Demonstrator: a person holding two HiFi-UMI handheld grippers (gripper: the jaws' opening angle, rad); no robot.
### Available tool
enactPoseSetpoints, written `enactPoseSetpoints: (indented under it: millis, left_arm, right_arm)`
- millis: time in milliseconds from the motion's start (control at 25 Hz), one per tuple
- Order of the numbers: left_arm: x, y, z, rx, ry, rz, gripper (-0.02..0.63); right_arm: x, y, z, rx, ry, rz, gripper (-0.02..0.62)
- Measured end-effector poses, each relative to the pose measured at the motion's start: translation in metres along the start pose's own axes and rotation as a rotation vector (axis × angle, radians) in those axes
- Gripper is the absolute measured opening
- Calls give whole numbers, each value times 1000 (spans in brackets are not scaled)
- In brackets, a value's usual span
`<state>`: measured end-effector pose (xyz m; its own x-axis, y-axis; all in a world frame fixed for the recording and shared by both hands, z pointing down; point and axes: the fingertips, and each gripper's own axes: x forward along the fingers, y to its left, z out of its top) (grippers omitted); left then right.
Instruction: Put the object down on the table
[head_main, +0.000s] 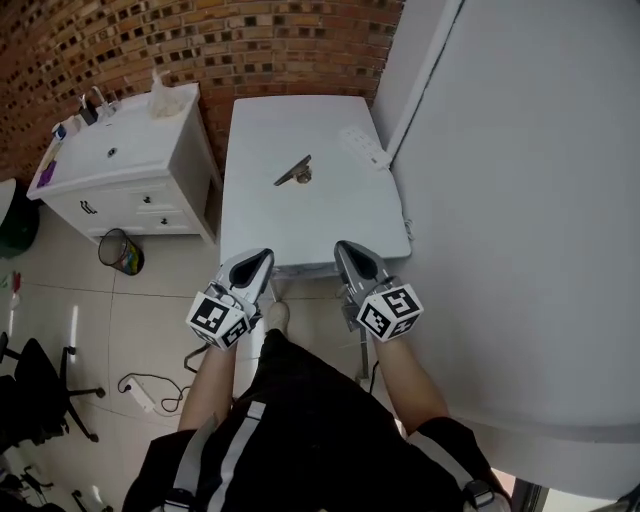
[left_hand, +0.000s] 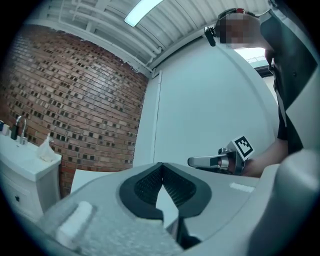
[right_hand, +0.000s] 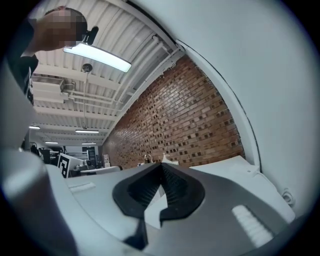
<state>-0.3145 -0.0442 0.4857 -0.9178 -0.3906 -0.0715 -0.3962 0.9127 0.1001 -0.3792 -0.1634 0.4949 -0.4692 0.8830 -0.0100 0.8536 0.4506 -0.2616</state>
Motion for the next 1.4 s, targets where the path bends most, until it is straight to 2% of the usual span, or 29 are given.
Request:
enactPoseSetpoints:
  millis: [120, 400, 600, 720, 840, 920, 1040, 1160, 1240, 1400]
  left_arm:
    - [-19, -5, 8, -10, 0, 2, 0]
    - [-35, 6, 5, -30, 8, 35, 0]
    - [-47, 30, 2, -58, 27, 87, 0]
    - [-58, 40, 13, -76, -2, 114, 0]
    - [-67, 42, 29, -54, -18, 115, 0]
    - [-74, 40, 34, -27, -5, 107, 0]
    - [-94, 48, 21, 14, 26, 105, 0]
    - [-121, 68, 12, -41, 22, 169, 0]
    - [-133, 73, 16, -61, 0, 194, 0]
    - [-139, 82, 15, -55, -20, 197, 0]
  right_arm:
    - [3, 23, 2, -37, 6, 48, 2]
    - [-1, 24, -11, 3, 13, 50, 3]
    - [-1, 8, -7, 80, -13, -5, 3]
    - [-6, 14, -8, 40, 9, -12, 3]
    - [-11, 21, -3, -16, 13, -30, 3]
    - [-15, 25, 0, -40, 1, -45, 3]
    - [-20, 31, -6, -91, -2, -59, 3]
    - [-26, 33, -22, -156, 55, -100, 3]
    - [-34, 32, -22, -132, 56, -128, 3]
    - [-38, 24, -16, -101, 32, -179, 3]
